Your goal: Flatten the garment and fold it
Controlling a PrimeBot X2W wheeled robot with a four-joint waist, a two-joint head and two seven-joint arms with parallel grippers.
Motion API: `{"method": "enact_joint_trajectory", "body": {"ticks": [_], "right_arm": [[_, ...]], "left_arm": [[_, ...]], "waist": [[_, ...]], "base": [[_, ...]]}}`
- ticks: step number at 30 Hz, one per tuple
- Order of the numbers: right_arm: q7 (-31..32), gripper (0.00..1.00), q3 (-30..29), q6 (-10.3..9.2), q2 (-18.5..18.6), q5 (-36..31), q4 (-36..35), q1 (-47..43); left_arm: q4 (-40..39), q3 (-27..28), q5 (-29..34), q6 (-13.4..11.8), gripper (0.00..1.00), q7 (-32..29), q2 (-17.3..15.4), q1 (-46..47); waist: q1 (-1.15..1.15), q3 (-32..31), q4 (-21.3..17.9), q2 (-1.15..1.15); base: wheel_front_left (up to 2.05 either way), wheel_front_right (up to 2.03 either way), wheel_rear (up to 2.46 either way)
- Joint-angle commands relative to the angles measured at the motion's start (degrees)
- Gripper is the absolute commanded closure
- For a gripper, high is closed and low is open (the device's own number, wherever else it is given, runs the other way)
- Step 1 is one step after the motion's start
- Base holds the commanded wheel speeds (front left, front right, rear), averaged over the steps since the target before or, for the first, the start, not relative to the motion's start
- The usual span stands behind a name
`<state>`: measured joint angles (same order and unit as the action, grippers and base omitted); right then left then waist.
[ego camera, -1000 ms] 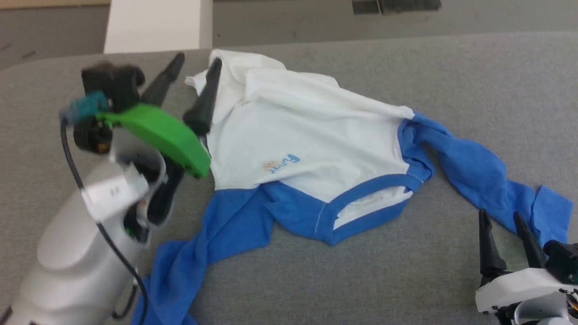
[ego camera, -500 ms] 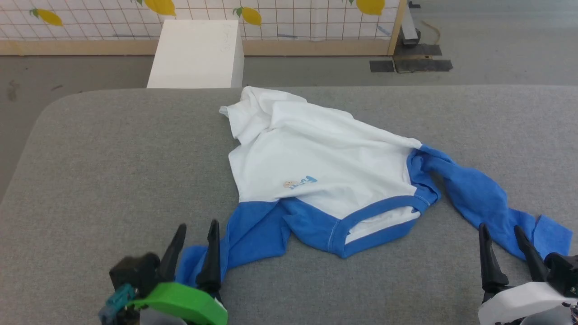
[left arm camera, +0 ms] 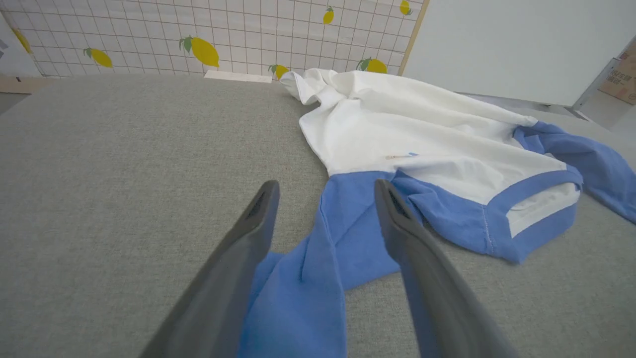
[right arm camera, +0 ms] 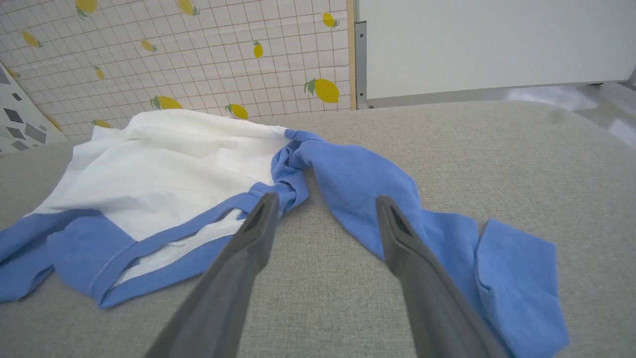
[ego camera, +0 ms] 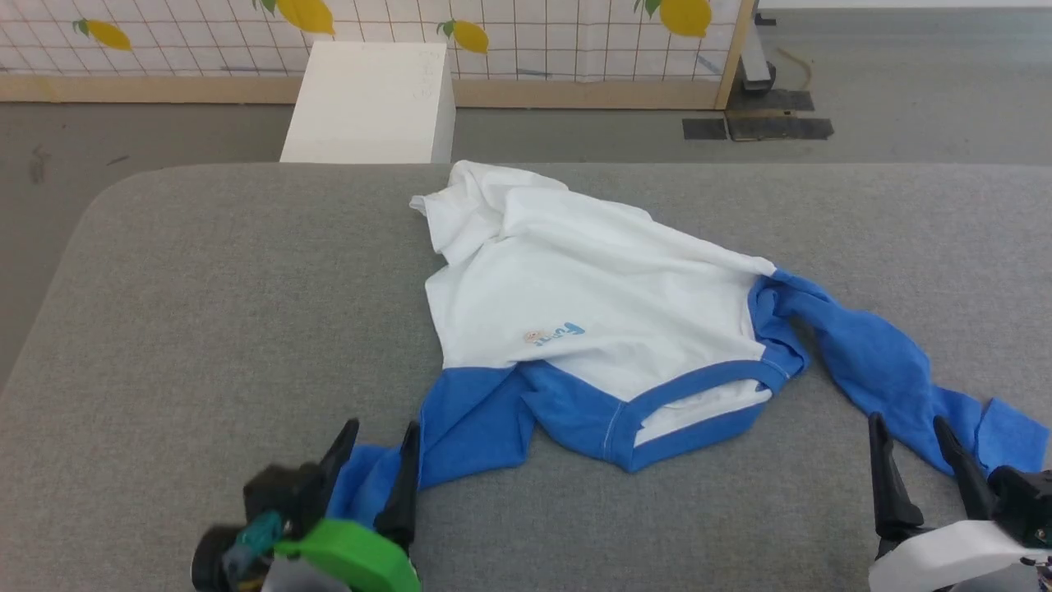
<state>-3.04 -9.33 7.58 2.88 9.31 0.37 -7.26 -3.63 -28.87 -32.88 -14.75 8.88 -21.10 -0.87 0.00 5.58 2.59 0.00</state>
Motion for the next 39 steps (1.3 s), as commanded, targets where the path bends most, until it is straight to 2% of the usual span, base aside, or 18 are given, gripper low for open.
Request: {"method": "enact_joint_trajectory", "body": {"ticks": [1, 4, 10, 16, 20, 21, 22, 23, 28, 32, 36, 39], "right_arm": [[-0.33, 0.0, 0.28, -0.09, -0.01, -0.67, -0.53, -0.06], [-0.6, 0.0, 0.46, -0.09, -0.01, -1.95, -1.17, 0.46], [-0.4, 0.0, 1.01, -0.09, -0.01, -3.07, -2.83, 1.51], [-0.24, 0.0, 2.15, -0.09, -0.01, -7.68, -6.43, 2.48], [-0.45, 0.0, 2.89, -0.09, -0.01, -9.72, -8.45, 3.21], [-0.4, 0.0, 2.94, -0.09, -0.01, -9.77, -8.63, 3.32], [-0.46, 0.0, 2.95, -0.09, -0.01, -9.82, -8.88, 3.52], [-0.48, 0.0, 3.0, -0.09, -0.01, -9.81, -9.05, 3.65], [-0.24, 0.0, 3.58, -0.09, -0.01, -9.52, -10.39, 3.85], [0.16, 0.0, 3.31, -0.09, -0.01, -9.34, -11.74, 3.93], [0.51, 0.0, 3.29, -0.09, -0.01, -8.8, -12.78, 3.96], [0.78, 0.0, 3.53, -0.09, -0.01, -8.21, -13.04, 4.3]], "left_arm": [[0.23, -0.45, 1.31, 0.54, 0.0, -1.97, -1.39, 3.1], [0.8, -2.09, 2.46, 1.58, 0.0, -7.05, -2.74, 7.25], [5.43, -4.94, 1.26, 3.63, 0.0, -15.88, -2.88, 11.36], [10.97, -6.28, 0.69, 3.92, 0.0, -19.65, -2.24, 13.2], [15.14, -6.07, -0.07, 4.28, 0.0, -19.25, -1.57, 13.74], [16.1, -5.97, -0.47, 4.48, 0.22, -19.11, -1.33, 13.71], [17.25, -5.94, -1.07, 4.79, 0.69, -19.12, -0.98, 13.56], [18.03, -6.16, -1.51, 5.31, 1.0, -19.36, -0.81, 13.36], [18.94, -5.35, -4.48, 7.18, 1.0, -18.98, 0.03, 12.73], [15.87, -3.64, -6.36, 7.77, 1.0, -19.86, -1.35, 13.26], [11.0, -1.81, -7.65, 8.03, 1.0, -24.78, -5.98, 15.02], [8.12, 0.05, -6.86, 6.96, 1.0, -28.82, -11.37, 16.9]], "waist": [[0.0, 0.58, -0.35, 0.0], [0.0, 1.44, -1.02, 0.0], [0.0, 3.17, -2.76, 0.0], [0.0, 4.96, -3.99, 0.0], [0.0, 5.7, -4.38, 0.0], [0.0, 5.77, -4.42, 0.0], [0.0, 5.8, -4.46, 0.0], [0.0, 5.79, -4.5, 0.0], [0.0, 5.72, -4.23, 0.0], [0.0, 6.11, -3.65, 0.0], [0.0, 7.37, -3.4, 0.0], [0.0, 9.01, -3.85, 0.0]], "base": [[0.0, 0.0, 0.0], [0.0, 0.0, 0.0], [0.0, 0.0, 0.0], [0.0, 0.0, 0.0], [0.0, 0.0, 0.0], [0.0, 0.0, 0.0], [0.0, 0.0, 0.0], [0.0, 0.0, 0.0], [0.0, 0.0, 0.0], [0.0, 0.0, 0.0], [0.0, 0.0, 0.0], [0.0, 0.0, 0.0]]}}
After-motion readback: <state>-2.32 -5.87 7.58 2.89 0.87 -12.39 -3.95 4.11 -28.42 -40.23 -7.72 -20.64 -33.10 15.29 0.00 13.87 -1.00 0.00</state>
